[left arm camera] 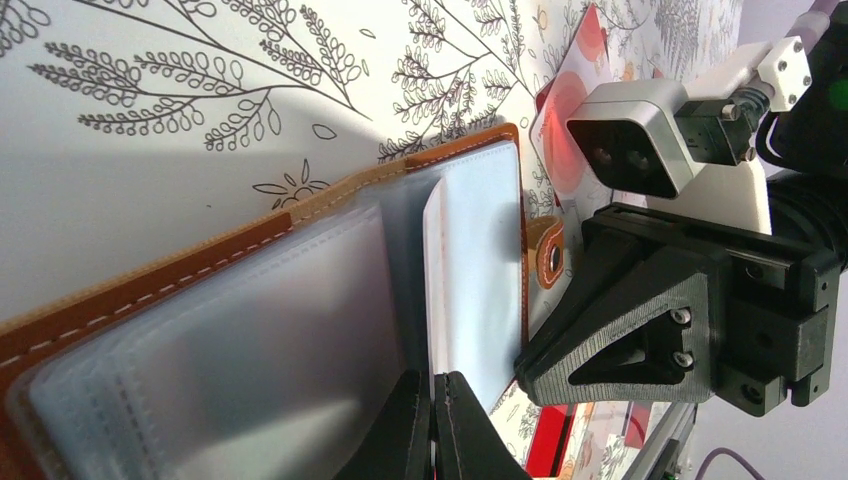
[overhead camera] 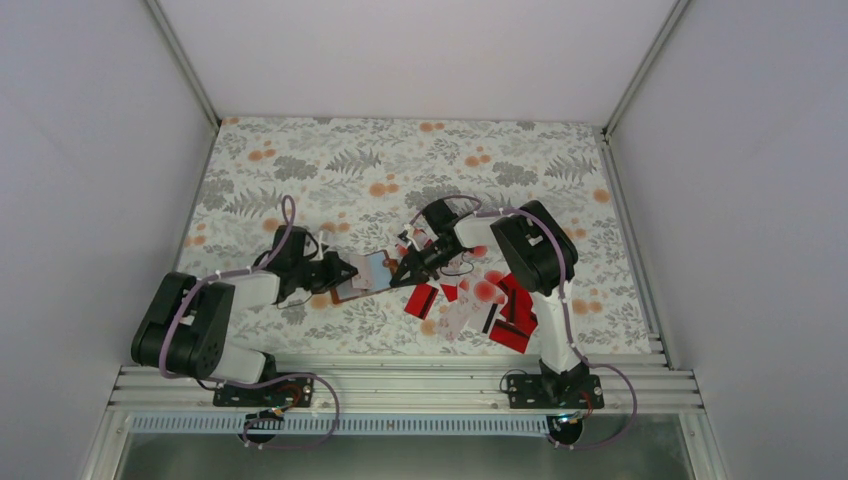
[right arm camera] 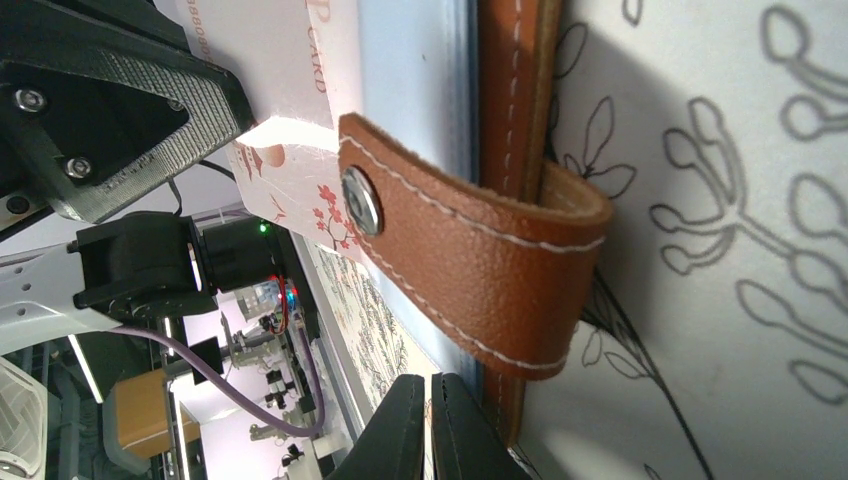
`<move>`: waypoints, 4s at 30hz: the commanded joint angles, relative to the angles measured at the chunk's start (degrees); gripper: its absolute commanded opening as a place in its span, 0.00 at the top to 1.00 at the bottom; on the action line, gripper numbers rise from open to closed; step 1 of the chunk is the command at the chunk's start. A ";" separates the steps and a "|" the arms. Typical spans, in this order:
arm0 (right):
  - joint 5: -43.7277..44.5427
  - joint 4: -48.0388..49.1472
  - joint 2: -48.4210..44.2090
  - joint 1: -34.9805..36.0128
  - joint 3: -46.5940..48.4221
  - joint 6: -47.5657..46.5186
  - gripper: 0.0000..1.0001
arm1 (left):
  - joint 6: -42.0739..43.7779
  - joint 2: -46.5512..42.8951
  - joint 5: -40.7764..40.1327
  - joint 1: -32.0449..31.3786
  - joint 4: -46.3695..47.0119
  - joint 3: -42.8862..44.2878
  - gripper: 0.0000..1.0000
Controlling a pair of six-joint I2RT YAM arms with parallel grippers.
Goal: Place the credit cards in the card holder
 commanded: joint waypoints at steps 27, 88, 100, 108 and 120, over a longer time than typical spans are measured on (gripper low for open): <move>3.95 -4.50 -1.03 -0.16 -2.81 1.18 0.96 | -10.55 0.71 -3.94 -5.57 9.30 -5.04 0.98; 7.84 -3.51 -0.27 1.16 1.28 1.72 0.96 | -11.56 7.98 -4.12 -8.33 9.80 -2.22 0.98; 8.14 -4.92 0.07 1.16 2.33 0.64 0.96 | -10.22 9.78 -5.38 -9.84 7.81 0.46 0.98; 8.18 -4.97 0.00 1.20 2.39 0.53 0.96 | -10.34 10.53 -5.73 -10.72 6.54 1.21 0.98; 8.10 -4.37 -0.51 1.16 1.92 0.73 0.96 | -7.78 6.87 -10.72 -12.06 -4.04 4.11 0.90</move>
